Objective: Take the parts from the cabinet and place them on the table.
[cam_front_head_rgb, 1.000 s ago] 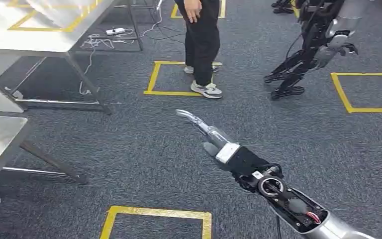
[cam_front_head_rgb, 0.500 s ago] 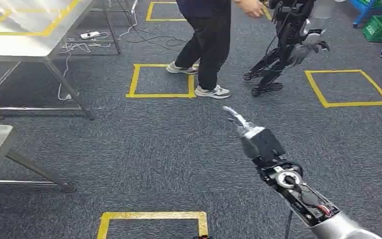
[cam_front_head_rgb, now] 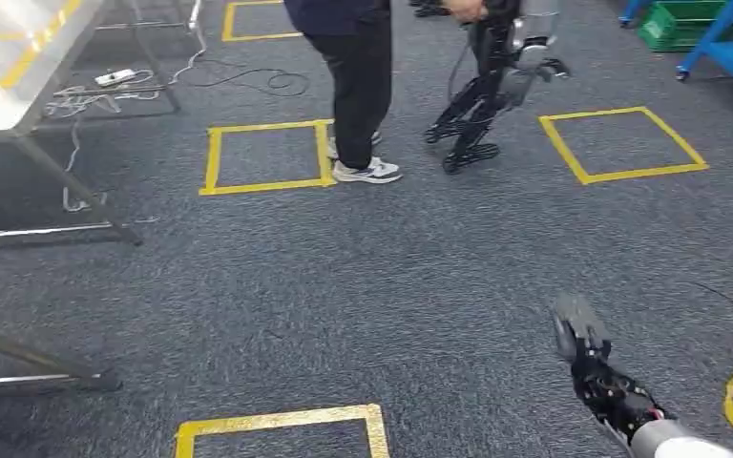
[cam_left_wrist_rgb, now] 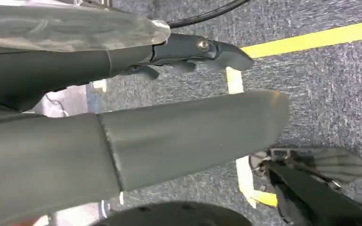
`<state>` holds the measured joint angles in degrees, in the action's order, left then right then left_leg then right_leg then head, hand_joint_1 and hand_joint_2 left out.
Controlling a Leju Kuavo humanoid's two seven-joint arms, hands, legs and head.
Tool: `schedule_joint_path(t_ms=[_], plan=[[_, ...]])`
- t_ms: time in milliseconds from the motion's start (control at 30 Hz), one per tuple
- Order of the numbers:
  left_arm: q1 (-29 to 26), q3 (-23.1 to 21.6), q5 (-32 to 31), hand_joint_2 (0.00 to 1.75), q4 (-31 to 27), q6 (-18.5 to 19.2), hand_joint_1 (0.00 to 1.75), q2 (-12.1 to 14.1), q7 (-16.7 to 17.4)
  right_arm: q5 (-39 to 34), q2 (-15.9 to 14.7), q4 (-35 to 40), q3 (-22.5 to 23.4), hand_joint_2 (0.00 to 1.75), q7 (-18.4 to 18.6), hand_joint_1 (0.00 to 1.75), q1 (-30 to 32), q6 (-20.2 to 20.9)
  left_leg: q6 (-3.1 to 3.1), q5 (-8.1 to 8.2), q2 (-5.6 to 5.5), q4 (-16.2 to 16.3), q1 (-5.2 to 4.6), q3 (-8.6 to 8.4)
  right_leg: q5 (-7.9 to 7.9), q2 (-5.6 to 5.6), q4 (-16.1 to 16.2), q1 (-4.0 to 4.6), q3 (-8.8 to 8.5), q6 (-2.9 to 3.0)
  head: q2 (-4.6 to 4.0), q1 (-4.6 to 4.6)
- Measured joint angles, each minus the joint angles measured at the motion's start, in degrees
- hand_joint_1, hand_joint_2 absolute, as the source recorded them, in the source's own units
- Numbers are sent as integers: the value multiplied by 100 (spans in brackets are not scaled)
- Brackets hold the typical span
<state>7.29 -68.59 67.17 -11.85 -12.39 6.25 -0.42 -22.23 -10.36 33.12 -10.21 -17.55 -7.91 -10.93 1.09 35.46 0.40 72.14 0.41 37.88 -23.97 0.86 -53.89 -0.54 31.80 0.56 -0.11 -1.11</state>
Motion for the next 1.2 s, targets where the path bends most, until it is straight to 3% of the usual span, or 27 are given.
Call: schedule_joint_path(t_ms=[33,67,133,167,200,267,333,367,400,433,500,533,567,600,667,700,733,767,833,867,900,1000,1033,1067,1100,1167,1200], plan=[[-8,0,0,0,0,0,0,0,0,18,20,-187,11,0,15,0,2,-2,-11,-23,-2,161,-4,103,1,72,-1,7,-3,1,0,4],[-13,0,4,0,0,2,0,0,2,26,33,-344,24,0,35,0,2,-2,-34,-178,-9,9,-9,56,1,135,-1,8,-10,1,0,9],[-10,0,0,0,0,2,0,6,0,50,61,-621,54,0,382,0,1,-50,-113,-746,-73,-1016,-23,-402,1,282,-1,12,-37,0,0,30],[-5,0,-7,0,0,2,0,20,-2,74,99,-764,57,0,631,0,12,-92,-171,-996,-249,-1601,-35,-684,0,334,-1,11,-53,-3,0,33],[4,0,-13,0,0,13,0,55,-4,90,156,-921,57,0,1016,0,49,-140,-197,-986,-415,-1878,-43,-794,-16,370,-16,44,-37,-27,0,39],[26,0,-39,0,0,39,0,50,-11,233,212,-1176,57,0,1771,0,179,-190,-184,-1001,-317,-1873,-62,-797,-16,421,-11,16,-30,-77,0,28],[38,0,-55,0,0,61,0,59,-20,330,293,-1341,48,0,2591,0,339,-214,-234,-1025,-247,-1921,-45,-820,3,499,8,15,-29,-139,0,28],[42,0,-57,0,0,83,0,52,-20,365,330,-1417,37,0,2828,0,403,-214,-254,-1062,-165,-1987,-8,-862,-85,324,-155,2,18,-158,0,16],[36,0,-59,0,0,90,0,54,-18,389,361,-1508,33,0,2968,0,413,-208,-283,-1057,-124,-2000,-20,-877,-270,130,-433,19,127,-178,0,-17],[28,0,-74,0,0,94,0,63,-17,418,389,-1572,28,0,3041,0,400,-205,-289,-1055,-57,-1999,-26,-876,-534,40,-876,9,333,-204,0,-53],[27,0,-100,0,0,94,0,87,0,492,433,-1648,5,0,3071,0,402,-179,-293,-1049,59,-1997,-28,-872,-961,-20,-1792,-18,750,-250,0,-74],[27,0,-116,0,0,94,0,96,-2,522,455,-1694,-9,0,3043,0,407,-177,-290,-1047,106,-1996,-25,-873,-1000,-33,-1996,-45,838,-273,0,-96],[28,-2,-131,0,0,96,0,96,-15,575,470,-1732,-22,0,2975,0,417,-170,-275,-1037,152,-1994,-23,-878,-883,-50,-1880,-79,775,-296,0,-116],[31,-2,-144,0,0,96,0,96,-46,619,479,-1760,-39,0,2900,0,420,-170,-264,-1030,190,-1983,-19,-883,-678,-73,-1522,-104,582,-311,0,-122],[40,-2,-166,0,0,96,0,96,-101,693,485,-1808,-70,0,2749,0,415,-162,-201,-989,259,-1930,7,-896,-211,-205,-409,-131,-41,-344,0,-133],[42,-2,-177,0,0,96,0,124,-109,712,514,-1825,-89,0,2669,0,402,-149,-157,-962,280,-1895,-17,-892,-253,-335,-116,-102,-170,-337,0,-155],[53,-2,-177,0,0,96,0,129,-122,737,514,-1841,-111,0,2599,0,399,-135,-122,-943,303,-1866,-24,-889,-203,-232,-103,-76,-169,-250,0,-160],[61,-2,-177,0,0,96,0,136,-129,765,523,-1856,-133,0,2544,0,400,-120,-92,-960,313,-1875,-23,-891,-212,-204,-123,-69,-149,-195,0,-113],[69,-4,-177,0,0,96,0,133,-129,772,536,-1924,-175,0,2408,0,403,-26,-29,-969,355,-1887,3,-902,-194,-142,-116,-37,-130,-119,0,-74],[69,-4,-177,0,0,96,0,129,-129,763,538,-1941,-197,0,2348,0,402,2,3,-933,347,-1859,20,-891,-158,-114,-77,-65,-150,-62,0,-75],[69,-4,-177,0,0,96,0,125,-129,756,542,-1944,-203,0,2312,0,401,37,25,-764,195,-1665,35,-825,-144,-94,-74,-57,-142,-34,0,-46],[51,-4,-175,0,0,96,0,129,-72,756,560,-1979,-238,0,2289,0,382,96,37,-41,8,-203,34,-147,-119,-20,-75,-24,-94,22,0,44],[37,-4,-173,0,0,96,0,129,-50,756,573,-1994,-256,0,2323,0,383,111,29,34,-5,136,33,25,-115,28,-76,-6,-85,29,0,46],[23,-4,-173,0,0,96,0,129,-35,756,584,-2005,-267,0,2352,0,389,116,7,-45,-8,127,31,32,-112,74,-76,5,-85,32,0,50],[15,-4,-173,0,0,96,0,129,-13,756,595,-2023,-286,0,2372,0,389,125,-25,-237,-13,-142,23,-92,-111,122,-77,11,-88,33,0,50],[23,-4,-155,0,0,94,0,136,9,756,617,-2031,-300,0,2411,0,386,131,-111,-784,-101,-1257,-9,-634,-107,221,-77,11,-112,27,0,55],[27,-4,-155,0,0,90,0,151,17,756,638,-2033,-313,0,2424,0,386,133,-160,-931,-253,-1716,-21,-872,-104,261,-75,6,-114,22,0,66]])
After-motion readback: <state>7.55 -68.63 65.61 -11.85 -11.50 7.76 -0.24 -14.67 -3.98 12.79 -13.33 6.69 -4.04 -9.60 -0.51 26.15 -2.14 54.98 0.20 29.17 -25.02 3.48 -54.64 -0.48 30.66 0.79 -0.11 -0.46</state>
